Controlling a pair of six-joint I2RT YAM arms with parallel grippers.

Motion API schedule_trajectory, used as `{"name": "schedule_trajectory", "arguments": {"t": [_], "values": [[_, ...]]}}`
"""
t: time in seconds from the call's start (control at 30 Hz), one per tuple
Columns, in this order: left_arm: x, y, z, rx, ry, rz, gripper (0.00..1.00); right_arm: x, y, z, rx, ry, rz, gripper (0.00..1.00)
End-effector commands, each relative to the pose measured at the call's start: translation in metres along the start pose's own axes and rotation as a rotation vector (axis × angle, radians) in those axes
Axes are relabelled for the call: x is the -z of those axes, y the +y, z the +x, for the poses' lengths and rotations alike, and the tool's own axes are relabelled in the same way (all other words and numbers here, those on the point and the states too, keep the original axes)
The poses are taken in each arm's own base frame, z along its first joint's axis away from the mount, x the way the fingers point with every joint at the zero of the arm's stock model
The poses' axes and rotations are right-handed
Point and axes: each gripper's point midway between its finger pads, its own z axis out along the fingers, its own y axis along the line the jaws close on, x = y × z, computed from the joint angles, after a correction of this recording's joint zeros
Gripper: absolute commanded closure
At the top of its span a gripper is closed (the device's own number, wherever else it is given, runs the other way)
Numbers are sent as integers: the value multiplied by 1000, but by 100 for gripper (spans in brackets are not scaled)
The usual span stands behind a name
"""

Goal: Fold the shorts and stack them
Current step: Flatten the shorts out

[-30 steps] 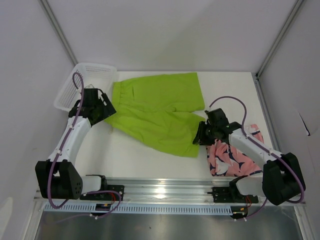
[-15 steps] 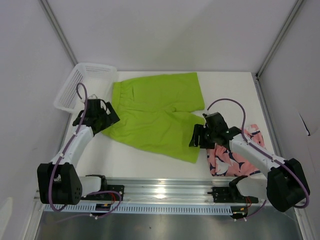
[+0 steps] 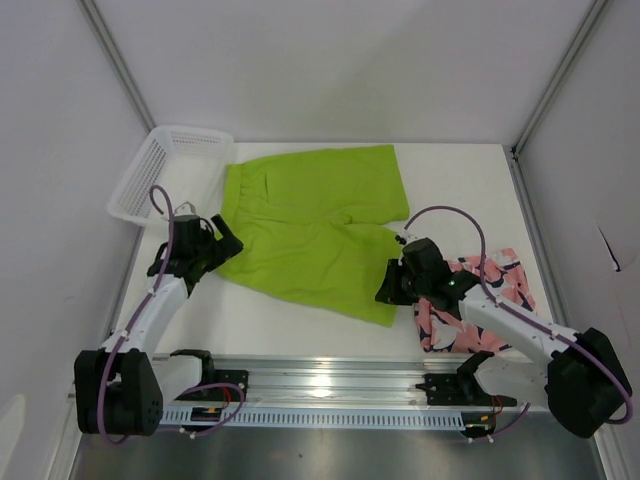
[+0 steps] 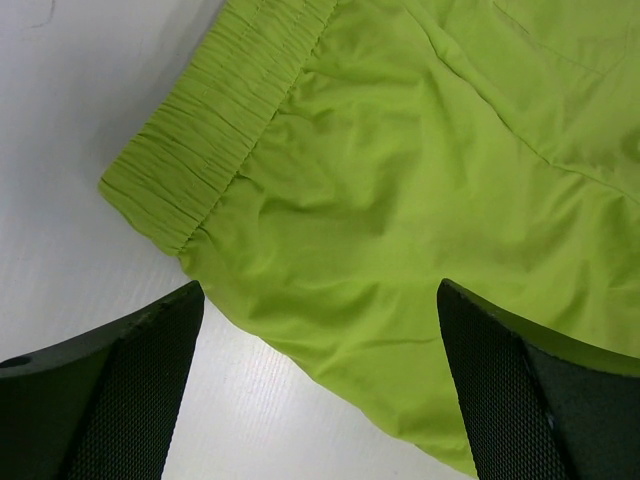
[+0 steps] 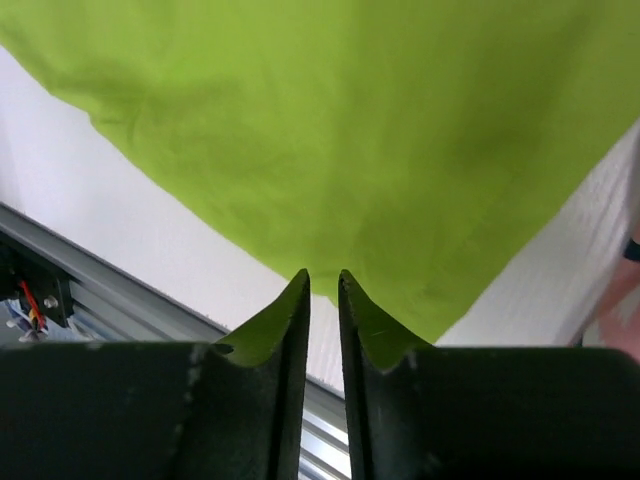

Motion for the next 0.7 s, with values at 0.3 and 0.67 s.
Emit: {"name": "schedule_trajectory", "arguments": {"t": [0.3,0.67], "values": [[-10,11,-6,51,-41,11,1,-50,-11,53,14,127,86,84],[0,22,1,42,-82,-3,1,-28,-4,60,59,96,126,74]]}}
